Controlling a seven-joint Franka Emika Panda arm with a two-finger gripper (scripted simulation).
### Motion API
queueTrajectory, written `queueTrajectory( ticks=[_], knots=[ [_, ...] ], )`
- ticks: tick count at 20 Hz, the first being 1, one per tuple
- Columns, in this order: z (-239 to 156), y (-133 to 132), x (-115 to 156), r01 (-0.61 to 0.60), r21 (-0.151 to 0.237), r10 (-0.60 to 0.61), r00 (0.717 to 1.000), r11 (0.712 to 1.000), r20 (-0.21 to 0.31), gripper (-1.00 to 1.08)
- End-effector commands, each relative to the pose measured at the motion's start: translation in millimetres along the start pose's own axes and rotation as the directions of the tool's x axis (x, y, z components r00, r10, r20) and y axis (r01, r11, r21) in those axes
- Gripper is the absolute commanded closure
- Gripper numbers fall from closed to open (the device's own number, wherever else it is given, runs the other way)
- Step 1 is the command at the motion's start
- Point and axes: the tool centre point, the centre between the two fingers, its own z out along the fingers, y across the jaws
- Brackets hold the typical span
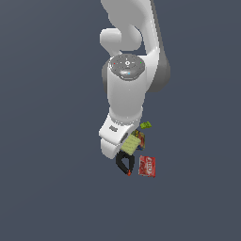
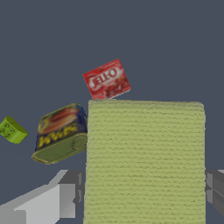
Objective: Pick up a designated object from a clutter of objects.
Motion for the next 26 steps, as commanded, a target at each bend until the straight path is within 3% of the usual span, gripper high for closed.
queueTrajectory(
  ticks=[1,13,26],
  knots=[
    [-22.5,18.2,-16.4,0.001,0.0,-0.001,1.0,1.0,-0.001,1.08],
    [-112.3,98.2,-83.8,0.0,0.001,0.0,1.0,1.0,0.001,1.08],
    [-170.2,152.6,-125.8,-0.001,0.001,0.001,1.0,1.0,0.004,1.08]
  ],
)
